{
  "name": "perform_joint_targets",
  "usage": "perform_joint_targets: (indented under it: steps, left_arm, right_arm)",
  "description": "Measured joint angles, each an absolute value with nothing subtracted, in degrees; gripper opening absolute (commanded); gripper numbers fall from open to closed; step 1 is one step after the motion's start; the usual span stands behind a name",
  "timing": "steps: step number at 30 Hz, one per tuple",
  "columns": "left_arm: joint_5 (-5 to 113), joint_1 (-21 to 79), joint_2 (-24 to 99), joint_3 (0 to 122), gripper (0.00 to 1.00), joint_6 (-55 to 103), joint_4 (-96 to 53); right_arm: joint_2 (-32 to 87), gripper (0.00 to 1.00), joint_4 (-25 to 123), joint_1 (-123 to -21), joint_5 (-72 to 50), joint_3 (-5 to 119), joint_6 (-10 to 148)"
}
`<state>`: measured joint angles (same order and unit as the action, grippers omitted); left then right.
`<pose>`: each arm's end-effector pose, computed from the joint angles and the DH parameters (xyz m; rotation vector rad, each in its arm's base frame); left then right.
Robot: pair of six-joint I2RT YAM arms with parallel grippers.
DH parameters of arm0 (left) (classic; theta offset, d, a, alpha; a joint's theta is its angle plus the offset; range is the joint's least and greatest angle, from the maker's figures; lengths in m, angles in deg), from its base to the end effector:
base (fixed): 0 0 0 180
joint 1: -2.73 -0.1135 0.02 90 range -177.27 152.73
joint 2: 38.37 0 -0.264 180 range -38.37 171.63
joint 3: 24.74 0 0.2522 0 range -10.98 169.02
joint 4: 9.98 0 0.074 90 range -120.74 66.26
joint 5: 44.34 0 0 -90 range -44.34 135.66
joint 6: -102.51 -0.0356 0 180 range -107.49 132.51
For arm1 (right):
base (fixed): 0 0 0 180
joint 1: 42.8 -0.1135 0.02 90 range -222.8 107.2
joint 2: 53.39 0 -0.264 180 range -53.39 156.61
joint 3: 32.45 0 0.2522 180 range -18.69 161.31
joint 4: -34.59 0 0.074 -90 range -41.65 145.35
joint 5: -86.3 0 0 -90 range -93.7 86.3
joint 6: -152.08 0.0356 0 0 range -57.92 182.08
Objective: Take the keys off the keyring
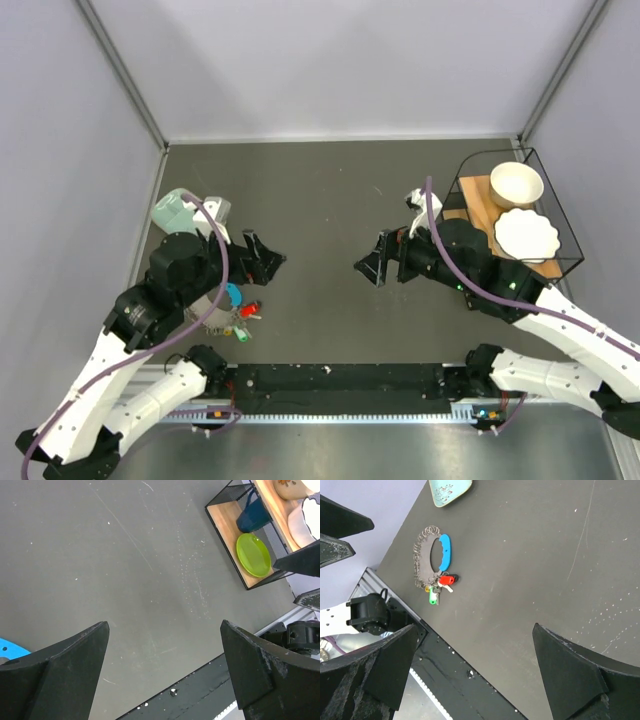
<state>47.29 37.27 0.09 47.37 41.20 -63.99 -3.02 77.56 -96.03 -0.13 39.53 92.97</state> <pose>0.1032 -0.0722 0.3793 0.1220 1.9990 -0.7544 0.1144 0.1493 0.3698 -0.3551 2.0239 0.8920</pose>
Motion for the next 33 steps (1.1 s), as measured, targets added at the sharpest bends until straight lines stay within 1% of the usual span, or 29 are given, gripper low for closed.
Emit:
perform_joint_targets:
  steps: [4, 9, 14, 17, 19, 22, 24, 28, 33]
  left_arm:
    - [44.77, 37.27, -0.37, 47.37, 0.98, 42.05, -64.95]
    - [36.40, 37.27, 0.22, 47.37, 0.95, 44.67, -67.42]
    - [25.78, 35.81, 6.14, 47.37, 0.90, 48.63, -71.90]
    - [21.89, 31.66, 10.87, 46.95, 0.88, 50.70, -73.46]
    - [21.43, 26.72, 13.66, 45.42, 0.81, 51.73, -73.39]
    - [21.63, 18.70, 16.39, 41.47, 0.79, 53.20, -72.93]
    - [22.11, 15.59, 18.34, 39.43, 0.78, 54.38, -73.02]
    - [22.52, 14.72, 22.51, 37.10, 0.78, 58.29, -72.45]
    - [24.36, 14.61, 30.47, 35.50, 0.71, 62.18, -69.39]
  right_arm:
    - [-3.02, 0.99, 77.58, -96.03, -0.32, 39.53, 93.23]
    - [-3.08, 0.99, 78.09, -96.03, -0.32, 39.46, 94.00]
    - [-4.33, 0.99, 78.39, -96.05, 0.20, 39.42, 94.35]
    - [-5.53, 0.99, 78.37, -96.05, 0.40, 39.42, 94.44]
    - [-5.99, 0.99, 78.35, -96.05, 0.48, 39.42, 94.66]
    - [-6.23, 0.97, 77.67, -96.08, 0.46, 39.01, 94.72]
    - [-6.73, 0.96, 76.80, -96.27, 0.02, 37.37, 94.72]
    - [-7.63, 0.95, 75.92, -96.34, -1.24, 32.95, 94.63]
    - [-7.45, 0.96, 74.28, -96.36, -4.83, 30.31, 93.32]
